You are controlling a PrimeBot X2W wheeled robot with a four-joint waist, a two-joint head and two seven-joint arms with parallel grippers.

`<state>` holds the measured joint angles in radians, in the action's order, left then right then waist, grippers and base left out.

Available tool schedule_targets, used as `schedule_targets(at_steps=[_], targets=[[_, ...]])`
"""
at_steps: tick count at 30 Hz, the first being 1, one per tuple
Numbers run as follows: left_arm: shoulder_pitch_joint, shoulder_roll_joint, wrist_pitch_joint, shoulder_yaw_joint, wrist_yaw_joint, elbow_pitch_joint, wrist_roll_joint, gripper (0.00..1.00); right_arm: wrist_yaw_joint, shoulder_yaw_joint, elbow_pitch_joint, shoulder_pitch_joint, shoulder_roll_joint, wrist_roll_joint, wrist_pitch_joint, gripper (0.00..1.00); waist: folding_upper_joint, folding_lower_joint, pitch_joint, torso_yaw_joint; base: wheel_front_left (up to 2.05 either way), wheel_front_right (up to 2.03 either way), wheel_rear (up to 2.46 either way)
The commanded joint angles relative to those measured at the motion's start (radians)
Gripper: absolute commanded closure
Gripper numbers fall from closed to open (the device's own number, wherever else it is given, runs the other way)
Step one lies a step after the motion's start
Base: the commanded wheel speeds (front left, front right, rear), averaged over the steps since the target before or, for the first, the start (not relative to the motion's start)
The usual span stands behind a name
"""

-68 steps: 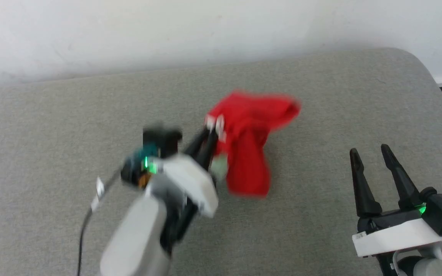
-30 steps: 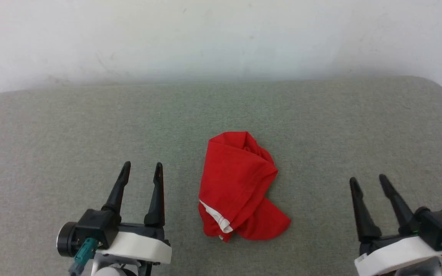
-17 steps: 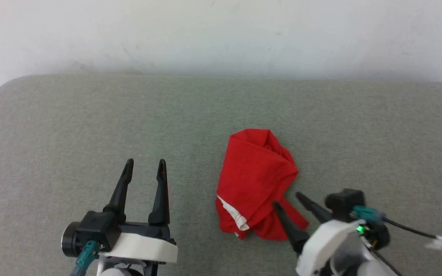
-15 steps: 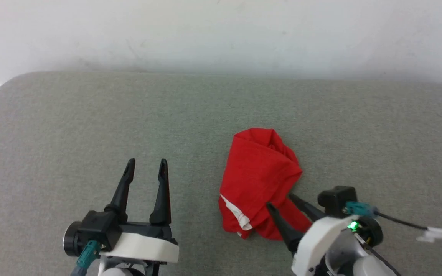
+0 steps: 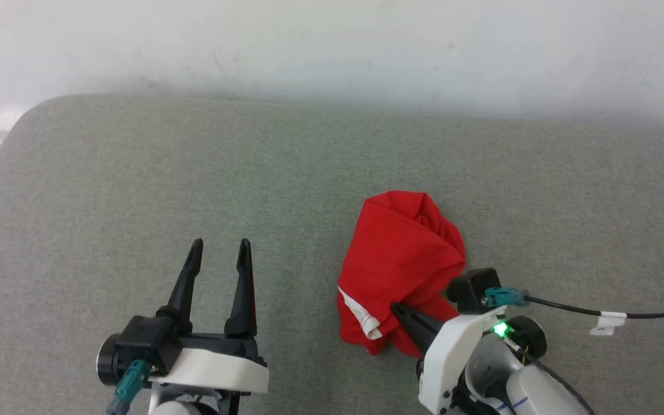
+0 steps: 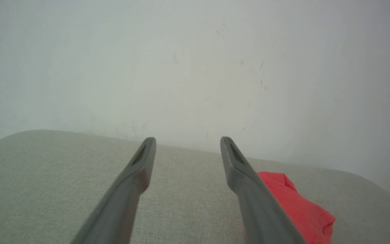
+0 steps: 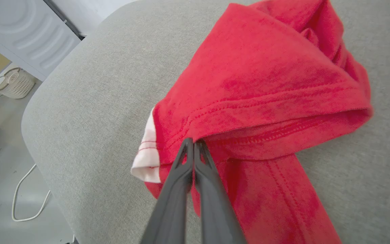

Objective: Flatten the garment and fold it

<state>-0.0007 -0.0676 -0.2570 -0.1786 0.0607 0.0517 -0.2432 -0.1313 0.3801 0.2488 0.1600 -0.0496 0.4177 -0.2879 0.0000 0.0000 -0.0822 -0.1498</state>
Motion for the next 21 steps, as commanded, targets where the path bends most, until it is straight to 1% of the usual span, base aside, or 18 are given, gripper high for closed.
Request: schedule_targets(at_steps=[1,4,6,8,10,13,16,19,21], targets=[[0.002,0.004,-0.005,0.004,-0.011,-0.003,0.009,0.0,0.001,-0.004,-0.001,0.017,-0.001,0.001,0.012,1.0,0.0,0.0,0.001,0.006,0.0,0.0,0.0],[0.004,0.007,-0.005,0.009,-0.013,-0.005,0.015,0.0,0.001,-0.018,-0.024,0.026,-0.001,-0.009,0.039,1.0,0.0,0.0,0.005,0.018,0.0,0.0,0.0],[0.004,0.009,-0.005,0.013,-0.014,-0.004,0.018,0.0,0.001,-0.036,-0.06,0.029,-0.01,-0.018,0.063,1.0,0.0,0.0,0.007,0.027,0.0,0.0,0.0],[0.006,0.01,-0.005,0.018,-0.014,-0.001,0.02,0.0,0.001,-0.068,-0.106,0.028,-0.032,-0.037,0.075,1.0,0.0,0.0,0.005,0.038,0.0,0.0,0.0],[0.008,0.012,-0.005,0.023,-0.015,0.003,0.02,0.0,0.001,-0.123,-0.161,0.019,-0.06,-0.06,0.076,1.0,0.0,0.0,0.003,0.049,0.0,0.0,0.0],[0.013,0.013,-0.005,0.028,-0.015,0.004,0.019,0.0,0.001,-0.248,-0.236,-0.02,-0.109,-0.104,0.049,1.0,0.0,0.0,0.0,0.063,0.0,0.0,0.0],[0.015,0.015,-0.005,0.031,-0.015,0.006,0.017,0.0,0.001,-0.385,-0.287,-0.073,-0.143,-0.14,0.002,1.0,0.0,0.0,-0.006,0.079,0.0,0.0,0.0],[0.013,0.015,-0.005,0.032,-0.017,0.001,0.016,0.0,0.001,-0.514,-0.313,-0.138,-0.138,-0.156,-0.043,1.0,0.0,0.0,-0.008,0.088,0.0,0.0,0.0],[0.01,0.016,-0.005,0.031,-0.018,-0.001,0.016,0.0,0.001,-0.592,-0.304,-0.184,-0.13,-0.168,-0.069,1.0,0.0,0.0,-0.009,0.09,0.0,0.0,0.0]])
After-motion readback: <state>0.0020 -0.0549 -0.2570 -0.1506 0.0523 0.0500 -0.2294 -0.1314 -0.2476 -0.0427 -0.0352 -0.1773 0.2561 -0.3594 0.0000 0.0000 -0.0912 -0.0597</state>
